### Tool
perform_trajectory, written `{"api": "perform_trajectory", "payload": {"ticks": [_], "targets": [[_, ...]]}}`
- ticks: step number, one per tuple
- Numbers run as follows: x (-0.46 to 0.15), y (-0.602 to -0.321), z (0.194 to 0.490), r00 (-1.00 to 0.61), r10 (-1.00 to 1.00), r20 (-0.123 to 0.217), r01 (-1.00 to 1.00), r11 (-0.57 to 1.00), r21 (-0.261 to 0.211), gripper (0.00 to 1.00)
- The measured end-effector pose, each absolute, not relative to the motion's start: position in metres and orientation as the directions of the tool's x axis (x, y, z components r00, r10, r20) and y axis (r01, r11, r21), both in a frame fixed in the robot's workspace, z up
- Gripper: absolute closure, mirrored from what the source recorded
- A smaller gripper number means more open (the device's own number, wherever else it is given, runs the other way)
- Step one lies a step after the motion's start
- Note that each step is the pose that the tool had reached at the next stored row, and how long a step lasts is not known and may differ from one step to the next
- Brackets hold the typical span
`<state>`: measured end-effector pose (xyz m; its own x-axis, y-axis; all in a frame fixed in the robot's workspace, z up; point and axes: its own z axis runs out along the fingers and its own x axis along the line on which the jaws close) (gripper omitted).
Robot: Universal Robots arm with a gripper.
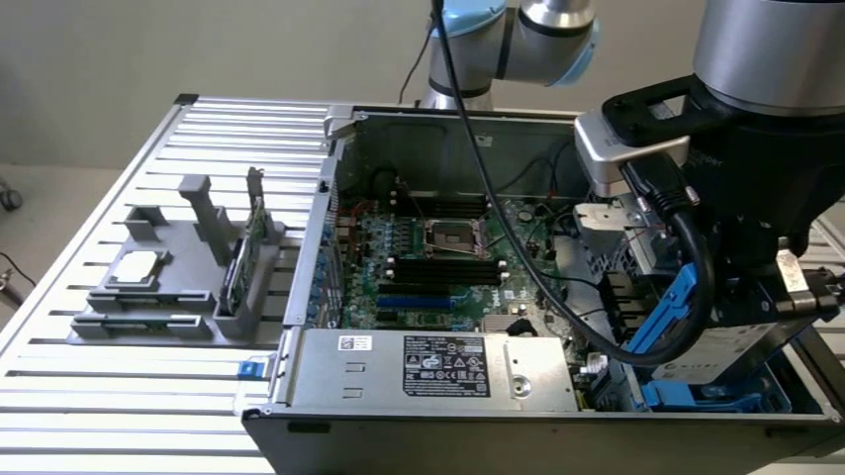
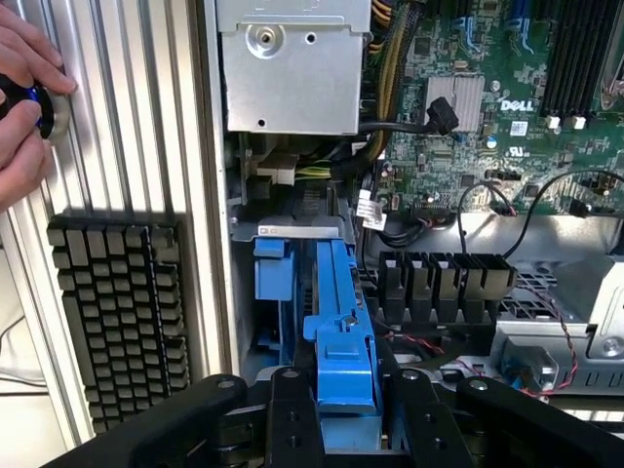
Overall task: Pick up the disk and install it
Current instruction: 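Pick up the disk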
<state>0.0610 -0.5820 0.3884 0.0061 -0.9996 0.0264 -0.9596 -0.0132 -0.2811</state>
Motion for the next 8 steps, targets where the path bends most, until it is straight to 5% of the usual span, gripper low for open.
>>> {"api": "perform_trajectory", "payload": {"ticks": [8], "targets": [[0.0607,-0.582,0.381,0.006,-1.0,0.027,-0.959,-0.013,-0.282,0.67]]}}
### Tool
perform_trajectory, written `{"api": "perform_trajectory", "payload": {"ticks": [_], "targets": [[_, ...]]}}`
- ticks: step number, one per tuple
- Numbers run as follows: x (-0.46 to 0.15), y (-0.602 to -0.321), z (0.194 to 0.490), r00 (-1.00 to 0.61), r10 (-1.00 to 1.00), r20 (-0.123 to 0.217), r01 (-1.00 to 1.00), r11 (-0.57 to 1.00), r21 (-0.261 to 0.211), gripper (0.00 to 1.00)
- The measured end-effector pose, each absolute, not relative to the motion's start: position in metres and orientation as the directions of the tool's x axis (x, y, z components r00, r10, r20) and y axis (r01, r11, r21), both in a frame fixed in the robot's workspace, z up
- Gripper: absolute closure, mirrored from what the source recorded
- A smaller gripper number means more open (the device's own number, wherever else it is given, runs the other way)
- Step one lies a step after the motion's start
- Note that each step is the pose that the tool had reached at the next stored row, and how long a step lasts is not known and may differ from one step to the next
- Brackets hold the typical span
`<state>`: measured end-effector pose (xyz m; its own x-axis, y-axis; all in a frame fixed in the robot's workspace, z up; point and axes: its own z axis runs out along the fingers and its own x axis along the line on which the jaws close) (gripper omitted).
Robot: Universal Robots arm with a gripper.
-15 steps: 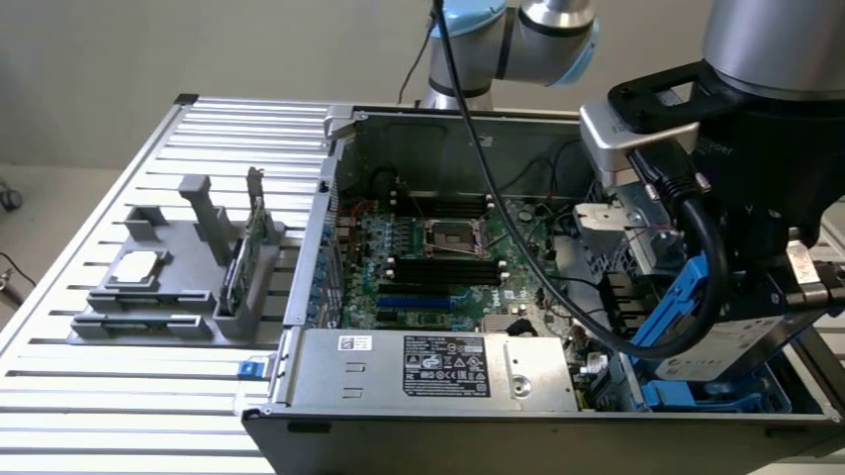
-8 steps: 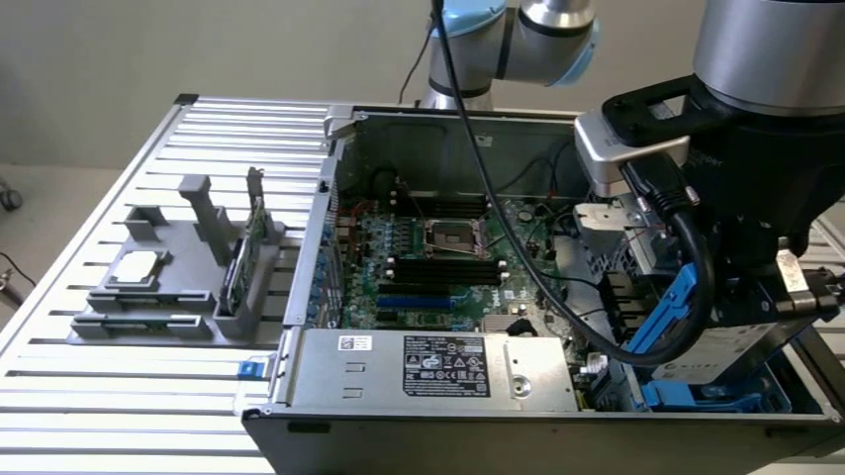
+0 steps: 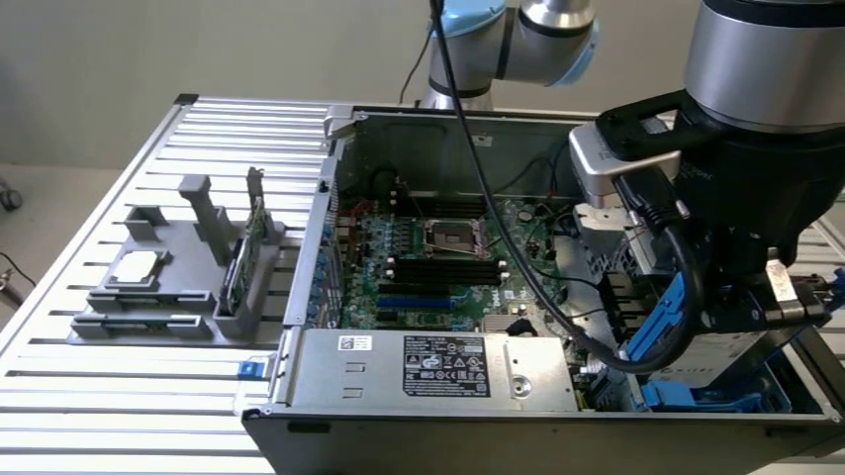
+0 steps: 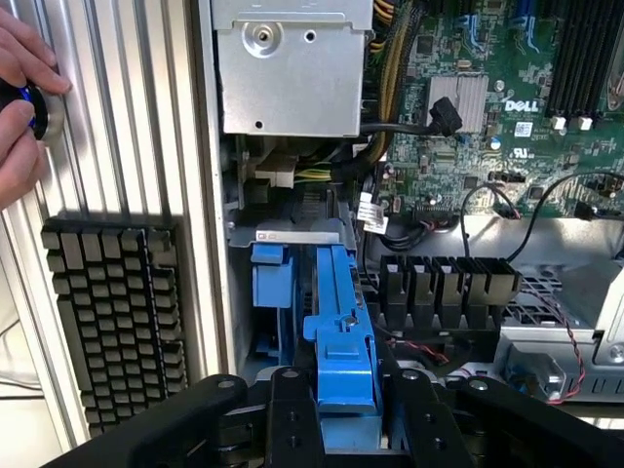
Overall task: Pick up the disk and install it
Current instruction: 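Pick up the disk, then insert the disk into the insertion slot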
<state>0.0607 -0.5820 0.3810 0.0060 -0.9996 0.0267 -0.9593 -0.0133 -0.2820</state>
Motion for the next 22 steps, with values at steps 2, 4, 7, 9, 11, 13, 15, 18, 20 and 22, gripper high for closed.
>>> {"api": "perform_trajectory", "payload": {"ticks": [2,4,7,9,11,13,15,18,20,22], "targets": [[0.061,-0.582,0.379,0.006,-1.0,0.026,-0.959,-0.013,-0.282,0.67],[0.061,-0.582,0.377,0.006,-1.0,0.026,-0.959,-0.013,-0.282,0.67],[0.061,-0.582,0.374,0.006,-1.0,0.026,-0.959,-0.013,-0.282,0.67],[0.06,-0.582,0.372,0.006,-1.0,0.026,-0.959,-0.013,-0.282,0.67],[0.06,-0.583,0.37,0.006,-1.0,0.026,-0.959,-0.013,-0.282,0.67],[0.06,-0.583,0.368,0.006,-1.0,0.026,-0.959,-0.013,-0.282,0.67],[0.06,-0.583,0.366,0.006,-1.0,0.026,-0.959,-0.013,-0.282,0.67],[0.06,-0.584,0.363,0.006,-1.0,0.026,-0.959,-0.013,-0.282,0.67],[0.06,-0.584,0.361,0.006,-1.0,0.026,-0.959,-0.013,-0.282,0.67],[0.06,-0.585,0.36,0.006,-1.0,0.026,-0.959,-0.013,-0.282,0.67]]}}
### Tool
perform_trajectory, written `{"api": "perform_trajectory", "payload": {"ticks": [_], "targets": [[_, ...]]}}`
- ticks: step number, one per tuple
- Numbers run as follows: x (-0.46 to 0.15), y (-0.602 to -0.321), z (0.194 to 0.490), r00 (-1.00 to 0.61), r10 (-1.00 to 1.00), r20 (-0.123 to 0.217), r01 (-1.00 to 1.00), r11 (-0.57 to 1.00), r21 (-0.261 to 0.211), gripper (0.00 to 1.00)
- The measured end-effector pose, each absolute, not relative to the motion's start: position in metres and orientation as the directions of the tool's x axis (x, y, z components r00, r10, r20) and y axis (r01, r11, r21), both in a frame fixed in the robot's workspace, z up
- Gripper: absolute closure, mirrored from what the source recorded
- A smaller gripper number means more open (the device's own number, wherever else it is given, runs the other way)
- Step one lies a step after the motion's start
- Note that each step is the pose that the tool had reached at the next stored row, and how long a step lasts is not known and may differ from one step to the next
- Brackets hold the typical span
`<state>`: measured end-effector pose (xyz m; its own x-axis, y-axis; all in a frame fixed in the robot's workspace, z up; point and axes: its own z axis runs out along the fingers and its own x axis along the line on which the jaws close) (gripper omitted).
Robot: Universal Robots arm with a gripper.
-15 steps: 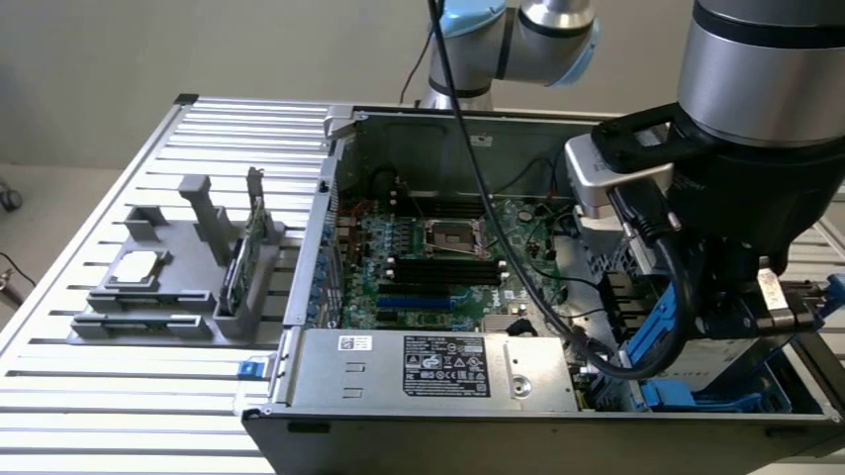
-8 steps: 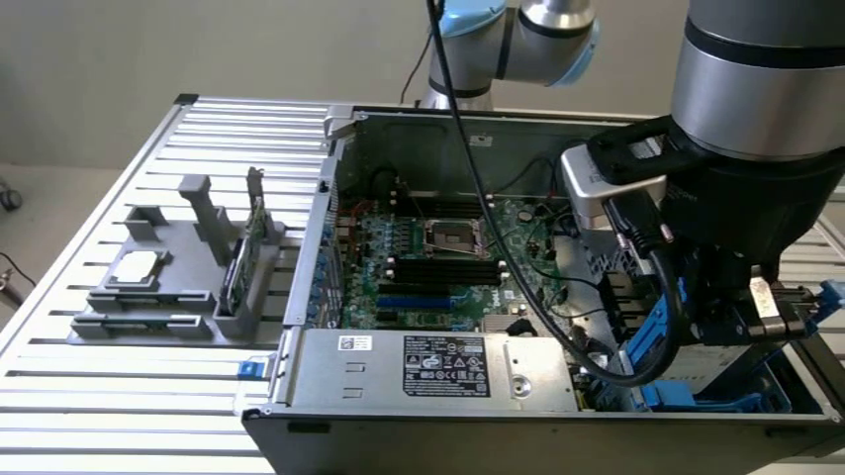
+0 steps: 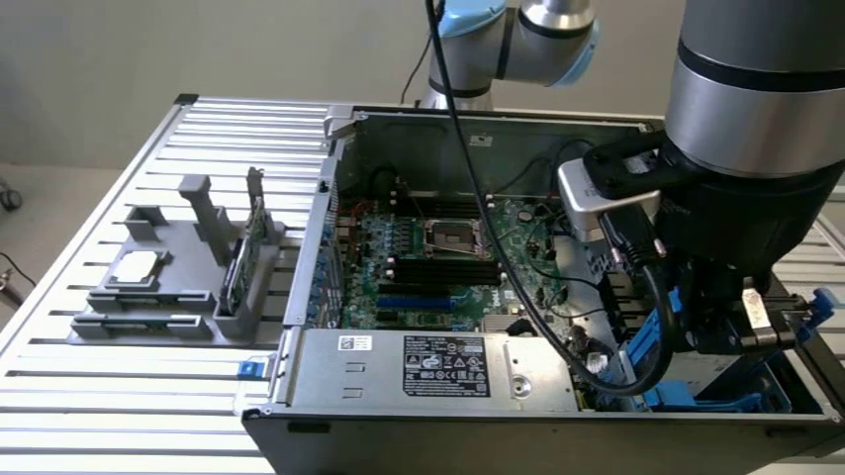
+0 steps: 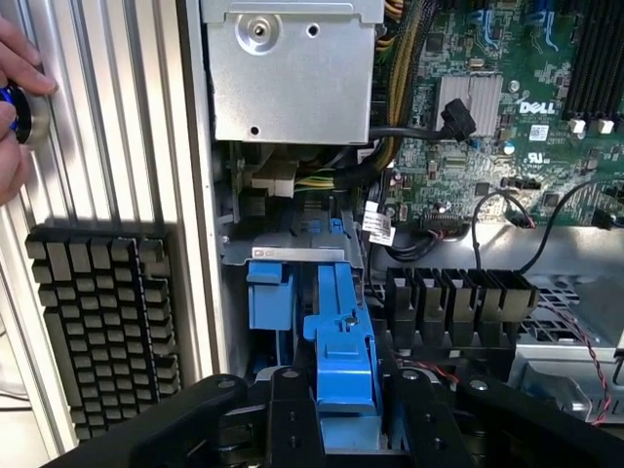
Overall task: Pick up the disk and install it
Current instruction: 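Insert the disk into the insertion slot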
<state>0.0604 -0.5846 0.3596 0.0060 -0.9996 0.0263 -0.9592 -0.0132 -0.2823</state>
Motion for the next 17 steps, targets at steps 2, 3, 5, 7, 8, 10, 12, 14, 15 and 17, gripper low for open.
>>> {"api": "perform_trajectory", "payload": {"ticks": [2,3,5,7,8,10,12,14,15,17], "targets": [[0.06,-0.585,0.358,0.006,-1.0,0.026,-0.959,-0.013,-0.282,0.67],[0.06,-0.585,0.357,0.006,-1.0,0.026,-0.959,-0.013,-0.282,0.67],[0.06,-0.586,0.355,0.006,-1.0,0.027,-0.959,-0.013,-0.282,0.67],[0.06,-0.587,0.353,0.006,-1.0,0.026,-0.959,-0.013,-0.282,0.67],[0.06,-0.587,0.352,0.006,-1.0,0.026,-0.959,-0.013,-0.282,0.67],[0.06,-0.588,0.35,0.006,-1.0,0.026,-0.959,-0.013,-0.282,0.67],[0.06,-0.588,0.349,0.006,-1.0,0.026,-0.959,-0.013,-0.282,0.67],[0.06,-0.589,0.347,0.006,-1.0,0.026,-0.959,-0.013,-0.282,0.67],[0.06,-0.589,0.346,0.006,-1.0,0.026,-0.959,-0.013,-0.282,0.67],[0.06,-0.59,0.344,0.006,-1.0,0.026,-0.959,-0.013,-0.282,0.67]]}}
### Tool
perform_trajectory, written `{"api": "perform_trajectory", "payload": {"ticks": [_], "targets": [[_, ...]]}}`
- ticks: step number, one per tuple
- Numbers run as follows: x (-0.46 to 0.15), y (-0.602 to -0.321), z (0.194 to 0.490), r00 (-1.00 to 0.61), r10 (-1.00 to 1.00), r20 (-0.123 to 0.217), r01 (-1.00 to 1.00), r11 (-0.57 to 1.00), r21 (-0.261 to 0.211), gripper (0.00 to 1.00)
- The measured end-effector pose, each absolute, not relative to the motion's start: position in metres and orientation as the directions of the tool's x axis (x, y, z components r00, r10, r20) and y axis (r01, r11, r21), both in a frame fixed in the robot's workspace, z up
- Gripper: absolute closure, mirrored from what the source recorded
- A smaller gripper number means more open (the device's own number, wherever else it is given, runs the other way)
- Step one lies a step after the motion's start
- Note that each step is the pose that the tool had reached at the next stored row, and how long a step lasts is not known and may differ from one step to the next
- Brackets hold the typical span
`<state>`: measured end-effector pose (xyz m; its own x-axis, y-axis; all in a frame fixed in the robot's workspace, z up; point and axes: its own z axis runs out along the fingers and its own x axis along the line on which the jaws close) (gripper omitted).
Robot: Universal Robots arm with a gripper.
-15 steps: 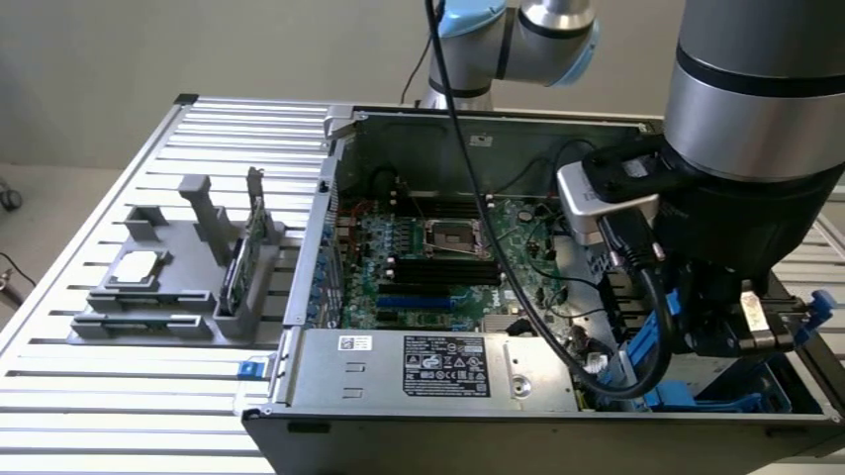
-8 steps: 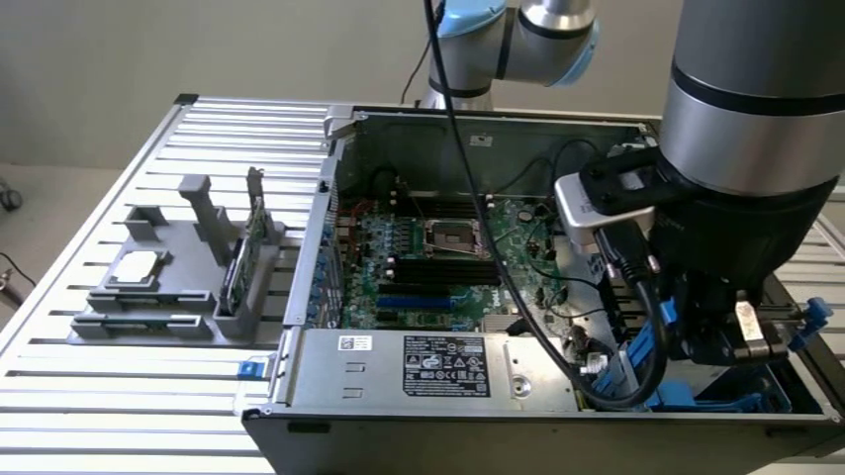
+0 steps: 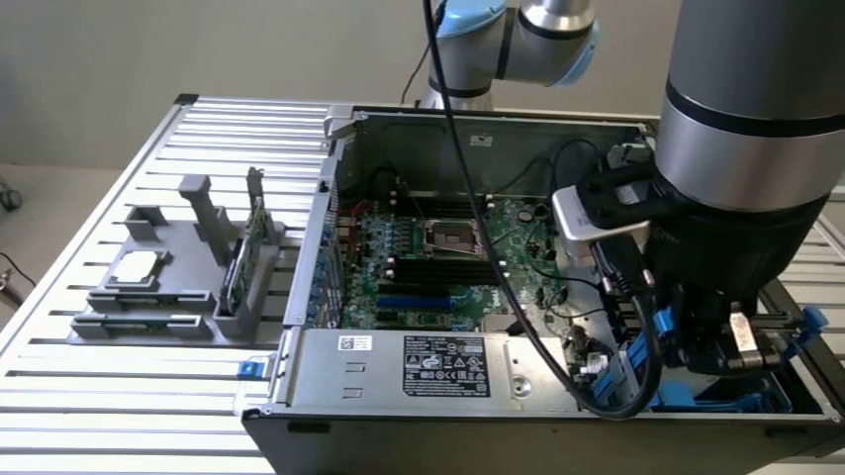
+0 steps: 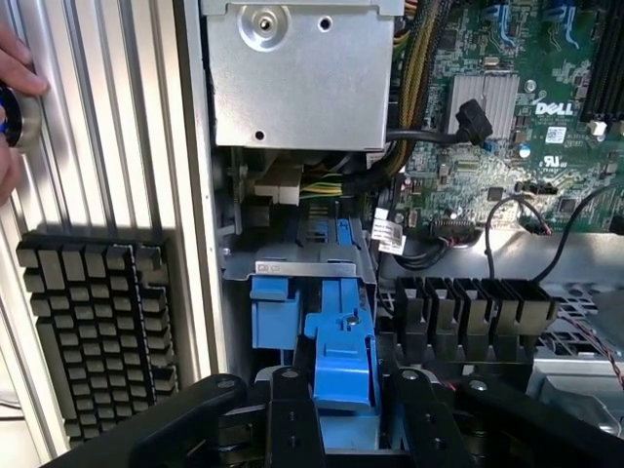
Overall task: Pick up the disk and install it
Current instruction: 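Insert the disk into the insertion slot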
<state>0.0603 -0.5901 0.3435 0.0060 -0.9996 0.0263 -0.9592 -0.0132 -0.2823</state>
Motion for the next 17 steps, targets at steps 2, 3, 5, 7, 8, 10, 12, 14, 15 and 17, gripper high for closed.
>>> {"api": "perform_trajectory", "payload": {"ticks": [2,3,5,7,8,10,12,14,15,17], "targets": [[0.06,-0.591,0.341,0.006,-1.0,0.026,-0.959,-0.013,-0.282,0.67],[0.06,-0.591,0.34,0.006,-1.0,0.026,-0.959,-0.013,-0.282,0.67],[0.06,-0.592,0.338,0.006,-1.0,0.026,-0.959,-0.013,-0.282,0.67],[0.06,-0.592,0.336,0.006,-1.0,0.027,-0.959,-0.013,-0.282,0.67],[0.06,-0.593,0.335,0.006,-1.0,0.027,-0.959,-0.013,-0.282,0.67],[0.06,-0.593,0.333,0.006,-1.0,0.027,-0.959,-0.013,-0.282,0.67],[0.06,-0.594,0.331,0.006,-1.0,0.027,-0.959,-0.013,-0.282,0.67],[0.06,-0.594,0.33,0.006,-1.0,0.027,-0.959,-0.013,-0.282,0.67],[0.06,-0.594,0.329,0.006,-1.0,0.025,-0.959,-0.013,-0.283,0.67],[0.06,-0.594,0.328,0.006,-1.0,0.025,-0.959,-0.013,-0.282,0.62]]}}
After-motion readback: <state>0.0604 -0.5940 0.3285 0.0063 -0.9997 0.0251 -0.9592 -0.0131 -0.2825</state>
